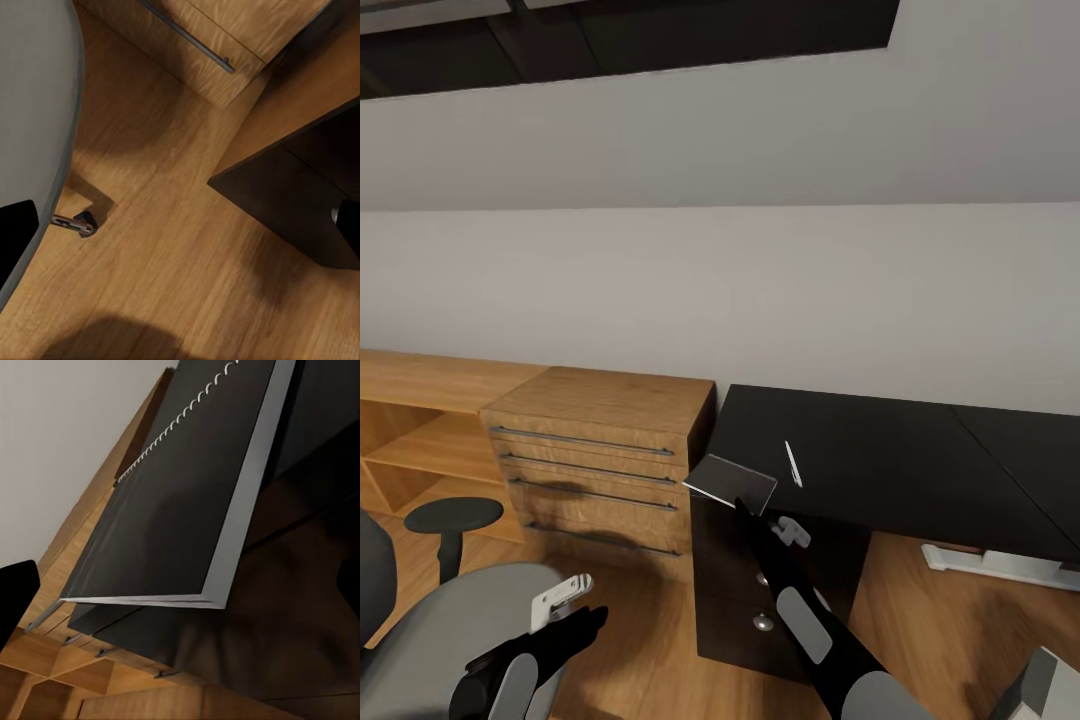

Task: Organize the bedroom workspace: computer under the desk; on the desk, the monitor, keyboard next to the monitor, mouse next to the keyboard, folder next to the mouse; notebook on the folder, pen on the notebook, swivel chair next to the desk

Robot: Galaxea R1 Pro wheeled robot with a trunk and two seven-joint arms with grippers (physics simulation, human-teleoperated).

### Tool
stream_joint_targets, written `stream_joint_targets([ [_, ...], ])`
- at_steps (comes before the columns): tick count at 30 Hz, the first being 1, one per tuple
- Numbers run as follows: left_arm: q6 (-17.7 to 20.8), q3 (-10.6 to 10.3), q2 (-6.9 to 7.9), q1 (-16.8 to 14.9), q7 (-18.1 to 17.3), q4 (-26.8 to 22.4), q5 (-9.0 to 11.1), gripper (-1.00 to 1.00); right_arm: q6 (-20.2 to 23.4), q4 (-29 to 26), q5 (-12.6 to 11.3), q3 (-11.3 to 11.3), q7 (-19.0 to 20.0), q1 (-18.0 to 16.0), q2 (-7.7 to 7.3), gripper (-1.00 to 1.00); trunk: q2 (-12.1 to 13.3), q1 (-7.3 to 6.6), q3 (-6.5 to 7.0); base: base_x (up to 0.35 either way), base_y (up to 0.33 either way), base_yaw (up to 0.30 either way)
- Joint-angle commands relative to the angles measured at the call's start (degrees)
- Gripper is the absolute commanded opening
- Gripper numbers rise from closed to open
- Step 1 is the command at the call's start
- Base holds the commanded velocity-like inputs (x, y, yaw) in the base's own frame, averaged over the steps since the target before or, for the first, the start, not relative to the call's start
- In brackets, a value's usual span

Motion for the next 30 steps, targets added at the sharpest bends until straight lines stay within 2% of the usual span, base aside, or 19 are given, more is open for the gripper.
stream_joint_targets([
  [1, 0.2, 0.1, -0.04, 0.0, 0.5, -0.1, 0.6, 1.00, -0.3, 0.1, -0.5, 0.3, 0.0, -0.8, -0.04, -1.00, 0.0, 0.00, -0.04, 0.000, 0.000, 0.000],
  [30, 0.2, 0.1, -0.13, 0.0, 0.5, 0.0, 0.6, 1.00, -0.4, 0.1, -0.4, 0.3, 0.0, -0.8, 0.03, -1.00, 0.0, 0.00, -0.04, 0.000, 0.000, 0.000],
])
